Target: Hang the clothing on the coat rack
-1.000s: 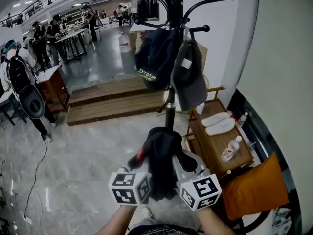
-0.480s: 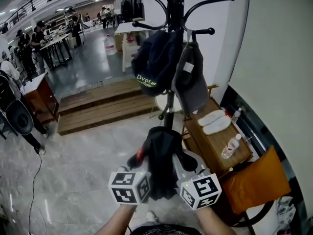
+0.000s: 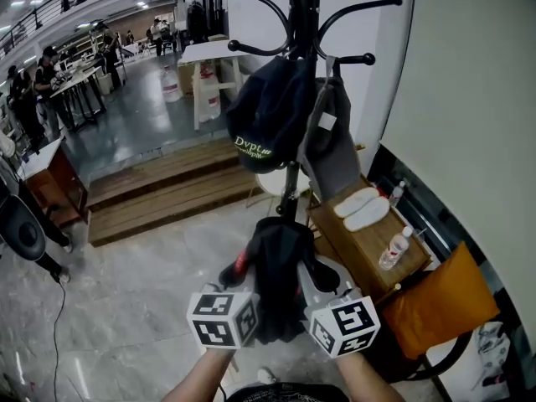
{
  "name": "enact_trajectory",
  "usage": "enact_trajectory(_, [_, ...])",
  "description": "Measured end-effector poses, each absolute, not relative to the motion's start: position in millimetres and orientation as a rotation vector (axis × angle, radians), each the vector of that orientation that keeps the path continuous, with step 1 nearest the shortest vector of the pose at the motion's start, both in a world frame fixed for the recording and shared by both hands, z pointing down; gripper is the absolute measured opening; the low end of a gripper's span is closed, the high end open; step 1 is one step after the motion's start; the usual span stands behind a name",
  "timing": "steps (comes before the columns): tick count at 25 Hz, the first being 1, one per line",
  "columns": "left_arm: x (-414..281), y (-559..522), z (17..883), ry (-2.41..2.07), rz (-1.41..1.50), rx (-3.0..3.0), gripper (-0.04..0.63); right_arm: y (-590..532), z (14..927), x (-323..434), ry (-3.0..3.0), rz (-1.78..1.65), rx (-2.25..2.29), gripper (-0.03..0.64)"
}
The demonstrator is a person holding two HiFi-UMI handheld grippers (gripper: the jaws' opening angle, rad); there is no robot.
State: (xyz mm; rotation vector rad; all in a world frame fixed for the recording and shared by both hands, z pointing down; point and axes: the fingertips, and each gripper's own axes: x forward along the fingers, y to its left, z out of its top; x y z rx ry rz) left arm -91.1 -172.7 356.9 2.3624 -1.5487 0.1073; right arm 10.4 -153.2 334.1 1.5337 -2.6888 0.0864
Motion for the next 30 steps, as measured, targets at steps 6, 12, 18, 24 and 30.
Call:
enact_trajectory(6, [-96, -187, 356, -1.499, 0.112, 2.407, 0.032, -163, 333, 5, -2.654, 0.077, 1.602, 0.025])
enact_trajectory(12, [-95, -200, 355, -1.467, 0.117, 2.438, 0.032, -173, 333, 6, -2.634, 0.075, 1.660, 0.025])
enact_trajectory(18, [-95, -209, 355, -1.463, 0.123, 2.452, 0.032, -180, 335, 7, -2.633, 0.080, 1.692, 0.025])
enact_trajectory(24, [-94, -218, 358, -1.471, 0.125, 2.452, 0.032, -190, 339, 10, -2.635, 0.084, 1.694, 0.025])
enact_trajectory(30, [-96, -233, 360, -1.491, 0.126, 2.441, 0.032, -205, 340, 9, -2.650, 0.080, 1.678, 0.025])
